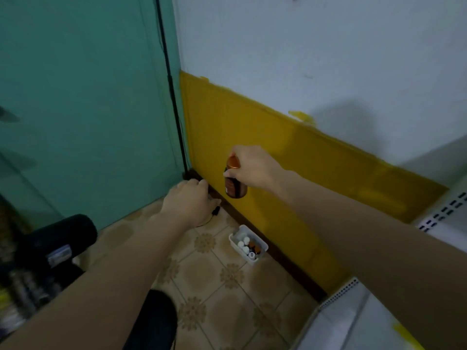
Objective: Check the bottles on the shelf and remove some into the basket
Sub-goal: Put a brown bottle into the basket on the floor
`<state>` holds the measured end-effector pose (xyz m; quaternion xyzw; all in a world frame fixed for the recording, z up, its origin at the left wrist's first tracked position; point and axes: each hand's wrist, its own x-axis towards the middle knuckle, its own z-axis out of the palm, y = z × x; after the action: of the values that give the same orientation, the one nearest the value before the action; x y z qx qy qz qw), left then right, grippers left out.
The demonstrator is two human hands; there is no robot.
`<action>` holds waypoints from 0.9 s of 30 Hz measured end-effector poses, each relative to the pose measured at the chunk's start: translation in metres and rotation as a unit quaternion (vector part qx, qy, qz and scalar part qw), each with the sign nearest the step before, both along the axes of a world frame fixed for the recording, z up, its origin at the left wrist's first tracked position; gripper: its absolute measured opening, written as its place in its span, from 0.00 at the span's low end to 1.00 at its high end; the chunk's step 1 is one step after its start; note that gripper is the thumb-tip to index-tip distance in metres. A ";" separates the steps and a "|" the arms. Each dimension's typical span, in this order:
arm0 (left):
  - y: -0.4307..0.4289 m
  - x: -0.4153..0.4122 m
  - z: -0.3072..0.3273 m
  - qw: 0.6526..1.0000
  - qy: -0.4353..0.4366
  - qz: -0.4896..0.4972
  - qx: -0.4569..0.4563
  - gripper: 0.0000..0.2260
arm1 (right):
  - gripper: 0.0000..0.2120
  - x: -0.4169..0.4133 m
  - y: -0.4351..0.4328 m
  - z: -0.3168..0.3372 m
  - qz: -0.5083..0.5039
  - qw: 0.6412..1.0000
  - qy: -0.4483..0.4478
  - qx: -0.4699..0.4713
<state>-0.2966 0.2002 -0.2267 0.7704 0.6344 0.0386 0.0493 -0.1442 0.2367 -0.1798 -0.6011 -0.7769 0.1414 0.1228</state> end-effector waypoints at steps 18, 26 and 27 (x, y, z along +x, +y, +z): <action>0.299 0.052 -0.206 0.993 0.000 -0.095 -0.073 0.20 | 0.17 0.067 0.277 -0.198 -0.126 0.980 0.036 -0.151; 0.374 0.077 -0.395 0.985 -0.005 -0.148 -0.090 0.19 | 0.15 0.097 0.352 -0.413 -0.170 0.966 0.056 -0.185; 0.381 0.077 -0.425 0.983 -0.006 -0.153 -0.097 0.18 | 0.14 0.099 0.358 -0.447 -0.171 0.965 0.062 -0.189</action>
<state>-0.2195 0.5816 -0.6514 0.8498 0.5094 -0.0266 0.1328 -0.0451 0.5946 -0.6267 -0.7275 -0.6123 0.2998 0.0772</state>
